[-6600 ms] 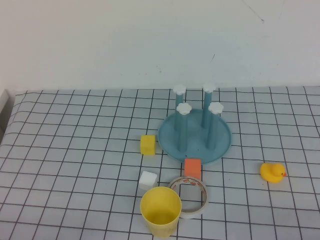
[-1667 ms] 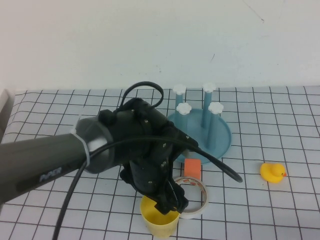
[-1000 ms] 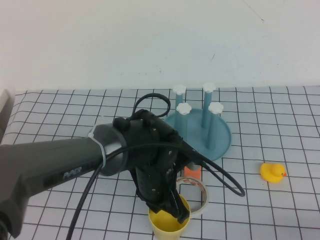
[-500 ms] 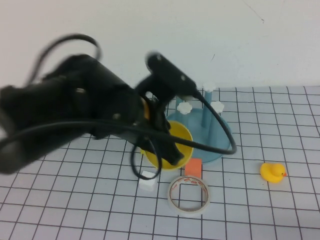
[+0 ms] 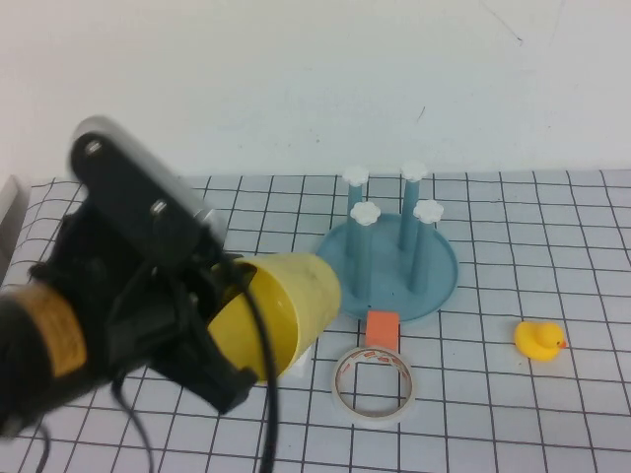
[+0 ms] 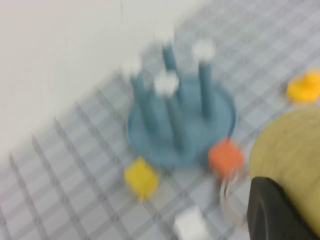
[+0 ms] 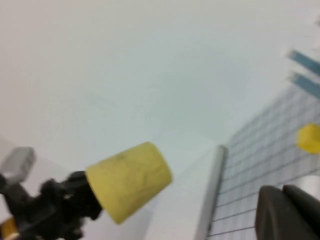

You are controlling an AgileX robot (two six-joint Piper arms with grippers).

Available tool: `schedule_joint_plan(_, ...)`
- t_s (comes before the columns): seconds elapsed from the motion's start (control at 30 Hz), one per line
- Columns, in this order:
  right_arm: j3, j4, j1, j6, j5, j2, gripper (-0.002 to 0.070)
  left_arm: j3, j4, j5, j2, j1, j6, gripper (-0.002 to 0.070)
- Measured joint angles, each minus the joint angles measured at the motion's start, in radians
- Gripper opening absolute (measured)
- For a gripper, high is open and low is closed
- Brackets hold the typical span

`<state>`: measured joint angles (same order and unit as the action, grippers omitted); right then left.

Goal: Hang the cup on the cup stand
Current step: Adjust the cup with two arms

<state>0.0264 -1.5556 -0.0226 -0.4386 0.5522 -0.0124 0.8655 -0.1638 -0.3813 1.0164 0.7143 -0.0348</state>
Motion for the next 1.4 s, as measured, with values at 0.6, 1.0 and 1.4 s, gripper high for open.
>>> schedule_joint_plan(0.6,-0.306,-0.127,0.002,-0.162,0.275,0.498,0.0498,-0.284,-0.007,1.078,0.041,0.000,0.083,0.0006)
schedule_joint_plan(1.0,-0.692,-0.127,0.059,-0.228,0.394,0.949,0.0520,-0.284,0.119,1.224,0.166,0.000,0.089,0.0006)
schedule_joint_plan(1.4,-0.726,-0.127,0.072,-0.239,0.288,1.035,0.0514,-0.284,0.120,1.264,0.166,0.000,0.137,0.0006)
